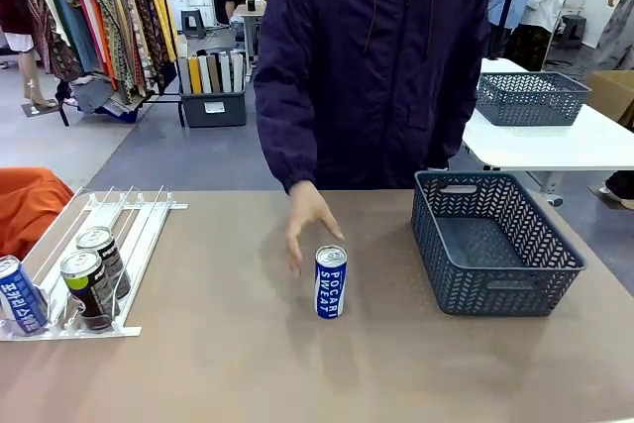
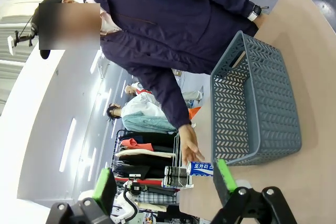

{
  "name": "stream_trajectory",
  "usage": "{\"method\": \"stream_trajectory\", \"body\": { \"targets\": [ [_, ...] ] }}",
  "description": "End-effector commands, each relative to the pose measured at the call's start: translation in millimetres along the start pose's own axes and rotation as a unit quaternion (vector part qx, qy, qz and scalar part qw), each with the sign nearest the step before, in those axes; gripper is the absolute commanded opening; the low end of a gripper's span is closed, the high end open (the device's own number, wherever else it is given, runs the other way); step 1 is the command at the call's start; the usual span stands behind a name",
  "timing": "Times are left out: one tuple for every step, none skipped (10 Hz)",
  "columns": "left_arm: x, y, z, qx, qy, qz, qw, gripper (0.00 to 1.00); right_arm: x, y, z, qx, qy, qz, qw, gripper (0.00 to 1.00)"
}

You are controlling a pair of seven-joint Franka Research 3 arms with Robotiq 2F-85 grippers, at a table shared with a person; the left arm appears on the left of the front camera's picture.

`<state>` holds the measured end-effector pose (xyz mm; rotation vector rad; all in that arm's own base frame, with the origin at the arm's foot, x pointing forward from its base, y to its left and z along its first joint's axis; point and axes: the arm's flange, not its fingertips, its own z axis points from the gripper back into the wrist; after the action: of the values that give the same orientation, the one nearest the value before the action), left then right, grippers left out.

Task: Retrieve and store the cans from the dispenser.
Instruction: Pick up one can from the Automatic Can Dispenser and place it in the middle of the table, then pick up the last remaining can from one row of the Automatic Can Dispenser and place it in the middle of the table.

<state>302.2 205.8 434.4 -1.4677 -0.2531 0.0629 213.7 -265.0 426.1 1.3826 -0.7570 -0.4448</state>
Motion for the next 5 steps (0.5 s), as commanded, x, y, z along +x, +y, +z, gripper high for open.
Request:
{"method": "stream_trajectory", "body": {
  "targets": [
    [-4.2, -32.7, -4.5, 0.019, 0.004, -0.039, 0.999, 1.00, 3.0, 5.4, -0.3, 0.004, -0.001, -0.003, 1.000, 1.00],
    [-4.2, -32.7, -4.5, 0.019, 0.004, -0.039, 0.999, 1.00, 3.0, 5.4, -0.3, 0.004, -0.001, -0.003, 1.000, 1.00],
    [-4.2, -32.7, -4.5, 0.019, 0.004, -0.039, 0.999, 1.00, 3.0, 5.4, -0.3, 0.004, -0.001, -0.003, 1.000, 1.00],
    [-4.2, -32.7, -4.5, 0.019, 0.004, -0.039, 0.999, 1.00, 3.0, 5.4, -0.3, 0.004, -0.001, -0.003, 1.000, 1.00],
    [-4.2, -32.7, -4.5, 0.019, 0.004, -0.039, 0.999, 1.00, 3.0, 5.4, -0.3, 0.004, -0.001, -0.003, 1.000, 1.00]
  ]
}}
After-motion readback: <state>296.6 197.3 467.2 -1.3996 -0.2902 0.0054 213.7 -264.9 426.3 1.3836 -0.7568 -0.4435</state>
